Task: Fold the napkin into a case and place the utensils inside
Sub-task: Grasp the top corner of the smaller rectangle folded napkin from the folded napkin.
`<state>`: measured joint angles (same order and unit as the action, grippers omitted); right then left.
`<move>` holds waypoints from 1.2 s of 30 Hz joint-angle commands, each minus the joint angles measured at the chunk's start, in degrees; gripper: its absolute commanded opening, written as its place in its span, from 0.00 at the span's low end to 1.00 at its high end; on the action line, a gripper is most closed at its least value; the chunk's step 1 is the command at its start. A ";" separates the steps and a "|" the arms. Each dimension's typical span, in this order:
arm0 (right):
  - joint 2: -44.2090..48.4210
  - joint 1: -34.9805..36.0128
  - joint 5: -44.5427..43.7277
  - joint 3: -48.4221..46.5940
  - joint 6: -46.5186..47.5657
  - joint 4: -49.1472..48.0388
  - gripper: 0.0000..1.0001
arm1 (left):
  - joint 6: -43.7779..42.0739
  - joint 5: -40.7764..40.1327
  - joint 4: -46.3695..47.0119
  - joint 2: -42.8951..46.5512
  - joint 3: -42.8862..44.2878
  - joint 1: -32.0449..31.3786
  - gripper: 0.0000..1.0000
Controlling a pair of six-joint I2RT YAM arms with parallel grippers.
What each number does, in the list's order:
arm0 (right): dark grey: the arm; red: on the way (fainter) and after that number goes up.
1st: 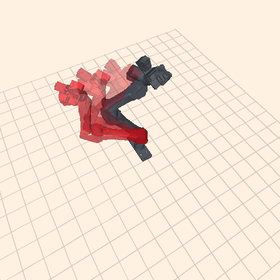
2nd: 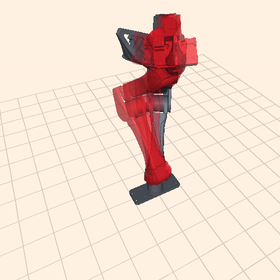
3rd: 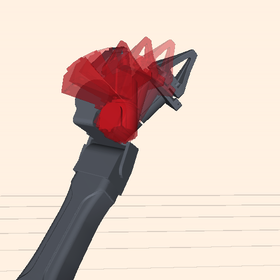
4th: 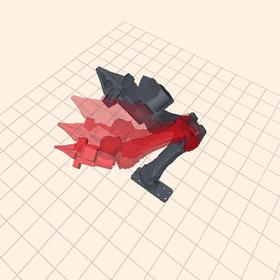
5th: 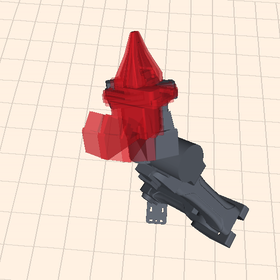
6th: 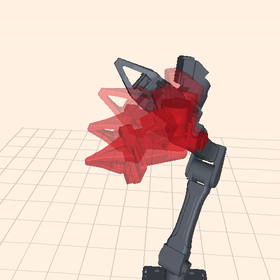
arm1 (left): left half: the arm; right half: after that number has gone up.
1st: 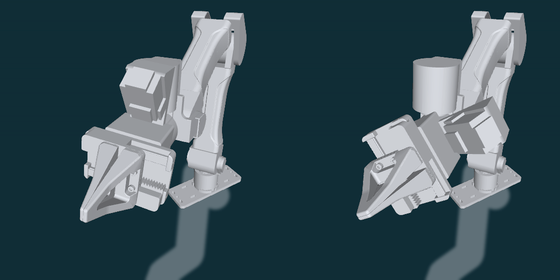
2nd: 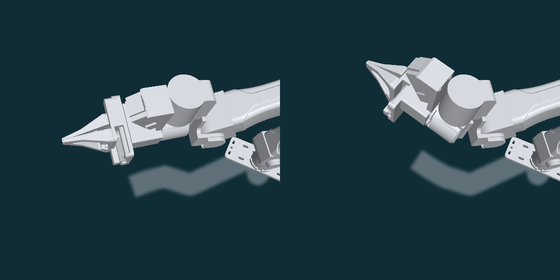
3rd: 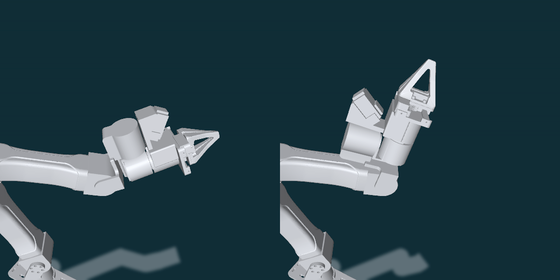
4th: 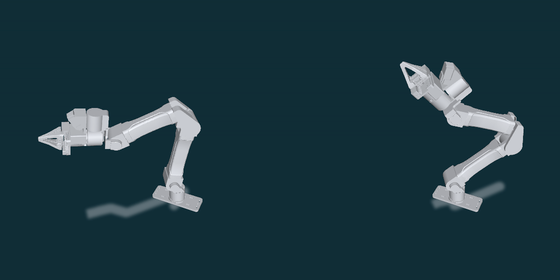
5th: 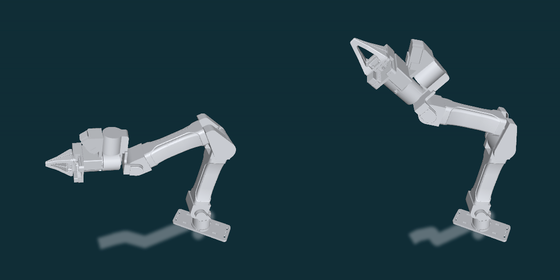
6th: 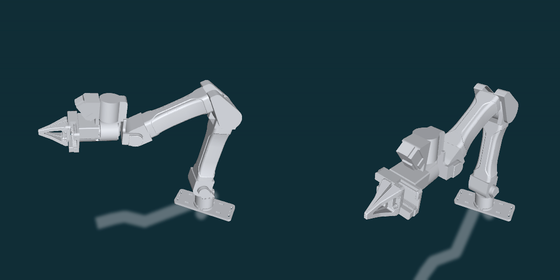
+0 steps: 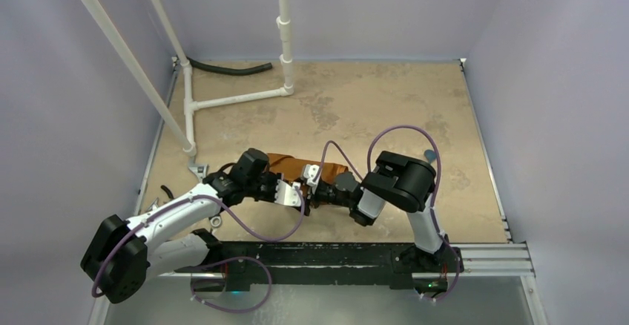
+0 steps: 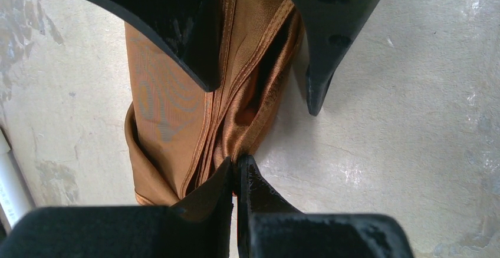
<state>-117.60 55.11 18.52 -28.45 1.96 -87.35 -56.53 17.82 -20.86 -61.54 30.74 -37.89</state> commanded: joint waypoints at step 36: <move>-0.13 -0.02 1.05 -4.68 -9.79 -33.86 0.12 | 2.14 1.54 1.93 -0.59 2.35 0.99 0.00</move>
<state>-118.19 55.07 20.03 -32.34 -6.68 -87.39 -56.07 18.06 -20.67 -61.98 31.40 -37.28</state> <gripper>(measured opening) 0.161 0.021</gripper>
